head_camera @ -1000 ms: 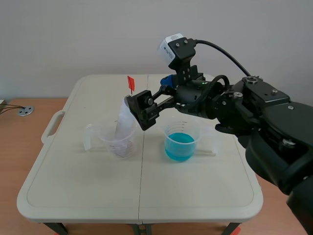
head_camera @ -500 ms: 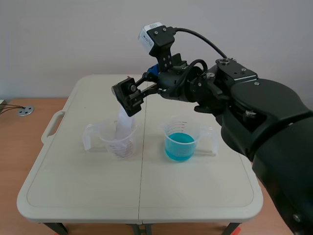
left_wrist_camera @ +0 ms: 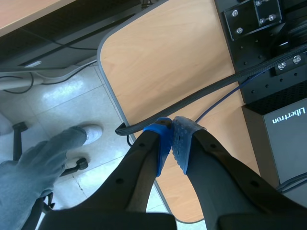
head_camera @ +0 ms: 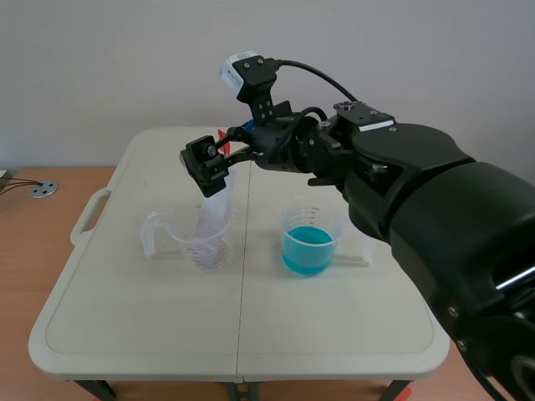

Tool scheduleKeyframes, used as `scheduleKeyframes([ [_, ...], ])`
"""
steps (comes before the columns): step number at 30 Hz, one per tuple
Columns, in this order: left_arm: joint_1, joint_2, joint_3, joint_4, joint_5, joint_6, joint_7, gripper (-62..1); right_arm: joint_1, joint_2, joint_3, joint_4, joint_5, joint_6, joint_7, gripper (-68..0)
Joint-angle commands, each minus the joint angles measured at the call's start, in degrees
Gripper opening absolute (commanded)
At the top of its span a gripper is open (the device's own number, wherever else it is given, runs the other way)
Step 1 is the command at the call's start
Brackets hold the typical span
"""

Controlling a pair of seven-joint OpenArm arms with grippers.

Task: Hold the metal plate by the orange handle, dip it into the blue solution, take it out and point at it, then put the plate back in the beaker on the left.
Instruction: 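Lift the metal plate out of the left beaker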

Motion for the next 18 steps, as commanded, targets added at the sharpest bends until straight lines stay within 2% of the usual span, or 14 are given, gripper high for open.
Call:
scheduleKeyframes([
  [1, 0.35, 0.00, -0.04, 0.76, -0.17, -0.22, -0.55, -59.3, 2.03, -0.04, -1.46, 0.09, 0.63, -0.02, 1.90, -1.2],
  [9, 0.35, 0.00, -0.04, 0.76, -0.20, -0.24, -0.57, -59.3, 3.08, -0.17, -3.65, -2.78, 0.68, -1.03, 3.67, -1.4],
  [18, 0.35, 0.00, -0.04, 0.76, -0.20, -0.24, -0.57, -59.3, 3.08, -0.15, -3.65, -2.80, 0.66, -1.29, 4.76, -19.4],
])
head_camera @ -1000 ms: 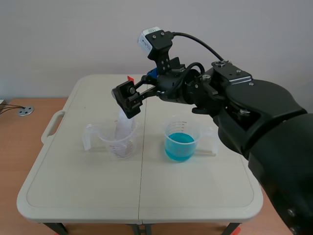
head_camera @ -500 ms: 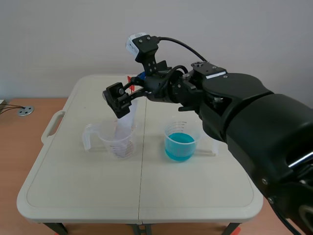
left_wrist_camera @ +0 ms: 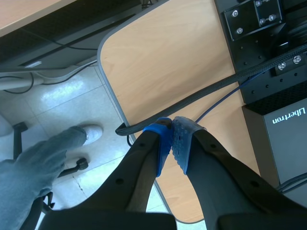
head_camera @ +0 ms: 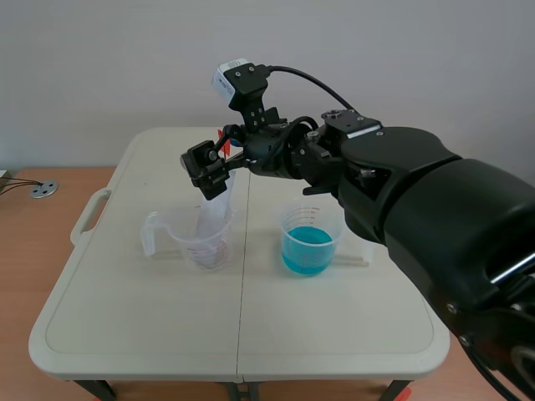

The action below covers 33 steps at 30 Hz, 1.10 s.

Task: Hold the metal plate by the orange handle, dip it into the blue solution, take it out and point at it, then put the plate back in the beaker on the left.
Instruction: 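Lift the metal plate out of the left beaker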

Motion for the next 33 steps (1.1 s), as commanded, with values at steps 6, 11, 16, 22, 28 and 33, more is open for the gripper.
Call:
scheduleKeyframes([
  [6, 0.35, -0.02, -0.04, 0.76, -0.20, -0.24, -0.57, -59.3, 1.62, -0.20, 0.37, 0.79, 0.68, 0.00, 0.46, -32.9],
  [11, 0.35, -0.02, -0.04, 0.76, -0.20, -0.24, -0.57, -59.3, 1.62, -0.17, 0.37, 0.79, 0.66, 0.00, 0.44, -40.2],
  [16, 0.35, -0.02, -0.04, 0.76, -0.20, -0.24, -0.57, -59.3, 1.62, -0.15, 0.37, 0.79, 0.66, 0.00, 0.46, -53.3],
  [22, 0.35, -0.02, -0.04, 0.76, -0.20, -0.24, -0.59, -59.3, 1.60, -0.17, 0.37, 0.79, 0.66, 0.04, 0.70, -66.6],
  [28, 0.35, -0.02, -0.04, 0.76, -0.20, -0.24, -0.59, -59.3, 0.00, -0.20, 0.37, 0.79, 0.66, 0.66, 4.44, -66.2],
  [33, 0.35, -0.02, -0.04, 0.76, -0.20, -0.24, -0.59, -59.3, -1.57, -0.20, 0.37, 1.03, 0.42, 2.91, 8.04, -66.2],
])
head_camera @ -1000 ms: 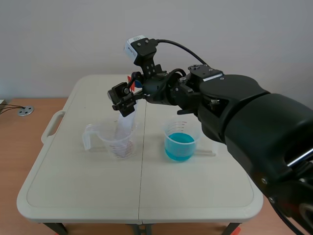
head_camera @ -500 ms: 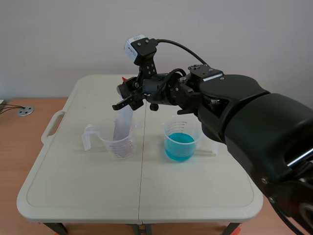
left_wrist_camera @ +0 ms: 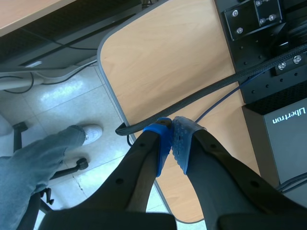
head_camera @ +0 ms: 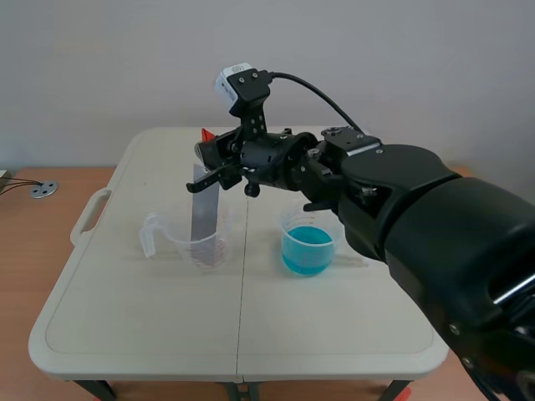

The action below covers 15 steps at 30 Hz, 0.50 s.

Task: Hold the metal plate by the orange handle, dip it into the blue solution, take it out and point at it, then put the plate back in the beaker on the left.
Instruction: 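Lift the metal plate out of the left beaker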

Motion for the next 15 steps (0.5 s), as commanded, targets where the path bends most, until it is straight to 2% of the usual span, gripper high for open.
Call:
scheduleKeyframes([
  [1, 0.35, 0.00, -0.04, 0.76, -0.20, -0.24, -0.55, -59.3, 0.68, -0.20, 0.37, 1.05, 0.42, 1.77, 0.66, -66.2],
  [4, 0.35, 0.00, -0.04, 0.76, -0.20, -0.22, -0.55, -59.3, 0.26, -0.15, 0.39, 1.51, 0.42, 4.24, 1.57, -66.2],
  [15, 0.35, 0.00, -0.04, 0.76, -0.20, -0.24, -0.55, -59.3, -0.02, -0.02, 0.39, 3.52, 0.44, 5.75, 2.49, -66.2],
])
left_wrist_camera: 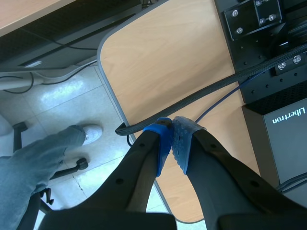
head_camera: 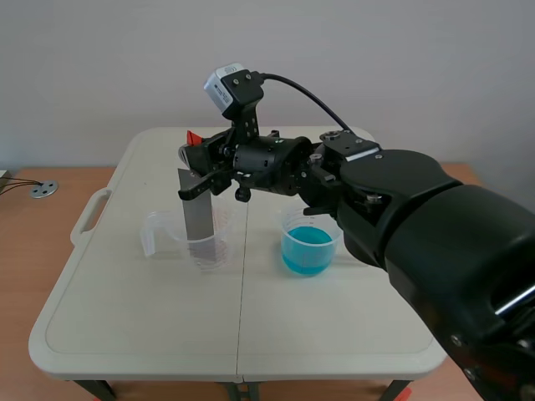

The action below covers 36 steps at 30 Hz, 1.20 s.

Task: Hold the metal plate by the orange handle, dip it into the blue solution, take it out and point at it, then put the plate back in the beaker on the left.
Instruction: 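Lift the metal plate out of the left beaker, then move the plate over the blue solution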

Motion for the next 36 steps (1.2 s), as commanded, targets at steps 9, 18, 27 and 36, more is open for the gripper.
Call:
scheduleKeyframes([
  [9, 0.35, -0.02, -0.04, 0.76, -0.20, -0.22, -0.57, -59.3, -0.85, 1.60, 0.37, 8.50, -0.20, 1.73, 0.59, -66.2],
  [18, 0.35, -0.02, -0.04, 0.76, -0.24, -0.24, -0.59, -59.3, -6.08, 3.74, 1.64, 20.39, -5.03, 1.68, -0.72, -66.2],
  [27, 0.35, -0.02, -0.04, 0.87, -0.37, -0.22, -0.63, -59.3, -11.43, 3.96, 6.82, 33.05, -8.24, 1.44, -4.20, -66.1],
  [36, 0.35, -0.02, -0.04, 0.87, -0.37, -0.24, -1.09, -59.3, -15.17, 3.98, 11.96, 46.34, -8.31, 1.46, -11.69, -66.0],
])
